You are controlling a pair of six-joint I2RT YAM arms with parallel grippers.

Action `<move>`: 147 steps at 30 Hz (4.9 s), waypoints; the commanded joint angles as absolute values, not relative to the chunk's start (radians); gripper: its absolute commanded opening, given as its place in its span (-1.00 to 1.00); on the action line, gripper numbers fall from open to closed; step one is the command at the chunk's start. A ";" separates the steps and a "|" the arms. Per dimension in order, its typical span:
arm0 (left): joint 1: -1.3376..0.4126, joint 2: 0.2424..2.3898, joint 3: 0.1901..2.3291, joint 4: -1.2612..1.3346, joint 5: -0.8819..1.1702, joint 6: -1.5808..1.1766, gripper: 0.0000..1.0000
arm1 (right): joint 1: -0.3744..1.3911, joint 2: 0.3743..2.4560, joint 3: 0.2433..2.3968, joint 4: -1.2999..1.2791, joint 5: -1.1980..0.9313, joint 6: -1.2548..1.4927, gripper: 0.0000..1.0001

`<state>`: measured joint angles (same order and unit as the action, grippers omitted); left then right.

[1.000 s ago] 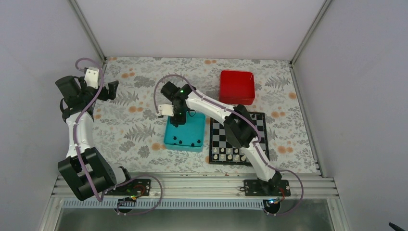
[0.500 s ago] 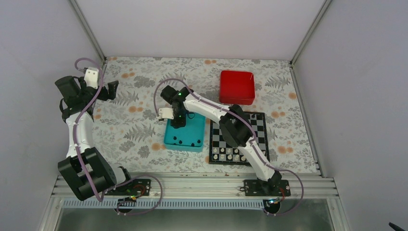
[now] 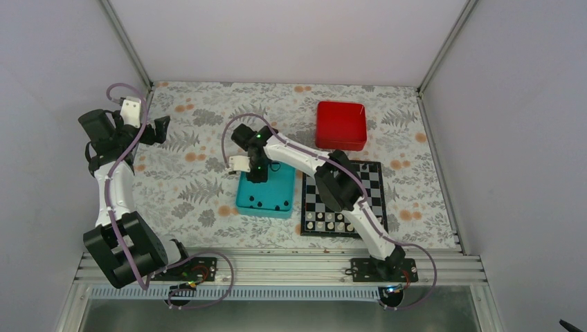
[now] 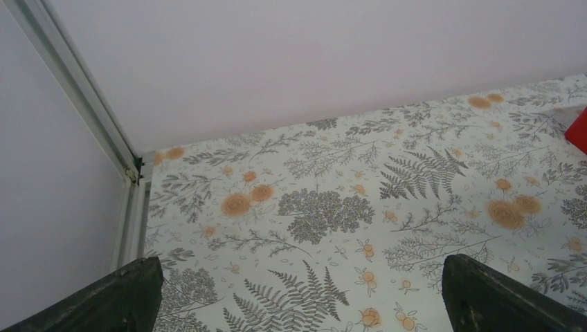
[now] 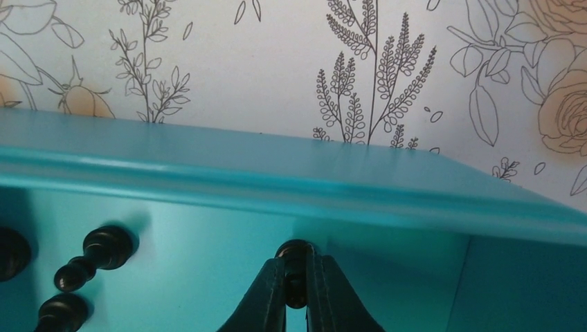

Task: Set up the chess pieces on the board
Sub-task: Pick up the chess piece from the storage box, then place the chess piece on the chessboard, then pick up the chess piece from the storage box.

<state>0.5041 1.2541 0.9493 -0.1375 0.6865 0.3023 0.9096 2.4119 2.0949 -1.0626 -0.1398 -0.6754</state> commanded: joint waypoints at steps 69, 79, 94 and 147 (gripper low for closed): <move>0.514 1.265 0.957 -0.128 0.697 0.302 1.00 | 0.268 1.805 1.202 -0.842 -0.171 -0.675 -0.75; 0.514 1.270 0.958 -0.129 0.695 0.304 1.00 | 0.267 1.804 1.228 -0.874 -0.186 -0.681 -0.57; 0.515 1.271 0.960 -0.128 0.703 0.304 1.00 | 0.383 1.722 1.575 -1.168 -0.277 -0.692 -0.30; 0.514 1.419 0.966 -0.126 0.556 0.354 1.00 | 0.986 2.336 1.936 -1.043 -0.305 -0.870 -0.11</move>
<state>0.5087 1.4185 0.9516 -0.1467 0.5526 0.3370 0.9810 2.3226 1.9453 -1.0679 -0.2813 -0.8608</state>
